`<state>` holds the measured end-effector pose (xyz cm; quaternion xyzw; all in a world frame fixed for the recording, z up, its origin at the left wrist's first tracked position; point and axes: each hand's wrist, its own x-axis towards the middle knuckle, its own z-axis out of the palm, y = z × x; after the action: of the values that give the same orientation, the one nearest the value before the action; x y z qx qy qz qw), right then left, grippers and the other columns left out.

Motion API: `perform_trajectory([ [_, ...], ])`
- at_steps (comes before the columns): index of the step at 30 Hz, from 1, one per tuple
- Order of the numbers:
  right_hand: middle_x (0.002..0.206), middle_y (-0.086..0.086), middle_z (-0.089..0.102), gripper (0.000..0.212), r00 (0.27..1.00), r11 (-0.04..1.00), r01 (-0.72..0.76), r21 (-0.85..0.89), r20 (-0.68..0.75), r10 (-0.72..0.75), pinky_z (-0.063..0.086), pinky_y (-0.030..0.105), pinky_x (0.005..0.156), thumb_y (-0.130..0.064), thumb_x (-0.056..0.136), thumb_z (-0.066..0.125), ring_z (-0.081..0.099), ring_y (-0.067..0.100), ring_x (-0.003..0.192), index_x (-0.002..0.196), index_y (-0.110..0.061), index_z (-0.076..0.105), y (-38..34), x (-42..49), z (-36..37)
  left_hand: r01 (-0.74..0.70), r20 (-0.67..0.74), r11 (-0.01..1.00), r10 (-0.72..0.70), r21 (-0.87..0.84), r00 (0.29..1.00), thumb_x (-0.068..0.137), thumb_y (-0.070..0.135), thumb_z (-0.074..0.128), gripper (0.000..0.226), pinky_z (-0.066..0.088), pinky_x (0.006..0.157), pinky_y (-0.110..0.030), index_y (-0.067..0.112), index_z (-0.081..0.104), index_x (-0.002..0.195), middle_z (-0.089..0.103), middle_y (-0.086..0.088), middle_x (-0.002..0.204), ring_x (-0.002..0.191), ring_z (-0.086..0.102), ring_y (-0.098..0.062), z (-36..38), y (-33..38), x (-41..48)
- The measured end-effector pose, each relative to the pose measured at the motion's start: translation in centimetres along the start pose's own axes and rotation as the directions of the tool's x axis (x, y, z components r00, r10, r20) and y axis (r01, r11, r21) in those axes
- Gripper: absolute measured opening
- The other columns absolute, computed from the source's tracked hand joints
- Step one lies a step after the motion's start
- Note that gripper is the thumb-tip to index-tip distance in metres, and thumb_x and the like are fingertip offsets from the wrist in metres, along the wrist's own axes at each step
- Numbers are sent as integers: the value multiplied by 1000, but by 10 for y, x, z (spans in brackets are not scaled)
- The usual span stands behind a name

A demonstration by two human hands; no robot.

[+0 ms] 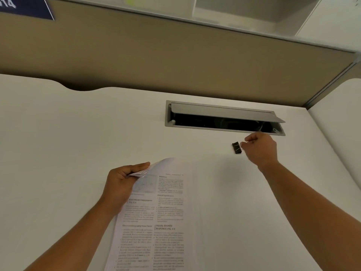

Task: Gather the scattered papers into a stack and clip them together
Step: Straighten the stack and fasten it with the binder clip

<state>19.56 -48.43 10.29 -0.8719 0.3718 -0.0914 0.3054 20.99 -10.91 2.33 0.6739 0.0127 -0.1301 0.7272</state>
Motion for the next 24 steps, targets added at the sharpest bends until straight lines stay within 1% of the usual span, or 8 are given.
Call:
perform_trajectory([
  [2, 107, 11, 71, 25, 997, 997, -74, -31, 25, 75, 55, 33, 83, -24, 84, 77, 66, 26, 93, 104, -11, 69, 6, 19, -5, -4, -1, 1000, 4, -6, 1000, 89, -20, 54, 45, 57, 83, -15, 16, 79, 97, 80, 8, 101, 101, 73, -5, -1, -2, 0],
  [6, 103, 14, 74, 20, 981, 984, -176, 20, 83, 173, 58, 44, 90, -28, 83, 77, 71, 33, 96, 78, -13, 65, 14, 34, 0, -7, -8, 1000, 7, -17, 1000, 89, -18, 56, 44, 58, 80, -15, 18, 80, 97, 80, 7, 102, 99, 74, -6, 0, -3, 0],
  [10, 102, 14, 74, 29, 973, 970, -223, 100, 86, 215, 58, 46, 90, -31, 82, 77, 70, 32, 98, 93, -5, 71, 20, 34, 13, -17, -18, 1000, 17, -9, 1000, 90, -16, 58, 41, 59, 78, -15, 17, 79, 99, 80, 7, 101, 98, 74, -6, 1, -5, 0],
  [13, 99, 14, 75, 29, 972, 970, -227, 88, 81, 220, 59, 45, 89, -29, 83, 77, 70, 32, 94, 97, -4, 74, 23, 33, 20, -12, -29, 1000, 11, -17, 1000, 90, -16, 58, 39, 58, 76, -15, 15, 78, 100, 80, 7, 100, 96, 75, -6, 2, -4, 1],
  [18, 92, 12, 72, 19, 973, 977, -209, 43, 107, 203, 56, 38, 82, -28, 83, 76, 68, 31, 90, 86, -9, 72, 20, 25, 24, -10, -29, 1000, 9, -28, 1000, 89, -16, 59, 38, 59, 79, -16, 15, 78, 100, 80, 7, 100, 99, 75, -7, 1, -4, 1],
  [21, 80, 6, 67, 15, 965, 954, -228, 194, 173, 195, 50, 34, 69, -19, 81, 78, 62, 26, 80, 71, -14, 68, 6, 16, 22, -10, -22, 1000, 10, -22, 1000, 90, -15, 59, 38, 59, 84, -19, 16, 79, 100, 80, 6, 103, 102, 74, -9, 1, -4, 1],
  [23, 73, 2, 61, 18, 956, 921, -246, 303, 233, 178, 45, 30, 63, -16, 80, 79, 53, 20, 70, 70, -11, 66, -9, 5, 21, -2, -20, 1000, 2, -19, 1000, 91, -13, 60, 36, 59, 86, -22, 17, 79, 100, 80, 6, 103, 103, 74, -10, 0, -3, 1],
  [24, 77, 4, 61, 17, 946, 906, -259, 334, 278, 168, 46, 29, 62, -17, 81, 79, 52, 19, 71, 74, -10, 65, -18, -3, 21, 1, -19, 1000, -1, -20, 1000, 91, -12, 61, 35, 59, 87, -23, 17, 79, 100, 80, 6, 103, 103, 74, -11, 0, -3, 1],
])
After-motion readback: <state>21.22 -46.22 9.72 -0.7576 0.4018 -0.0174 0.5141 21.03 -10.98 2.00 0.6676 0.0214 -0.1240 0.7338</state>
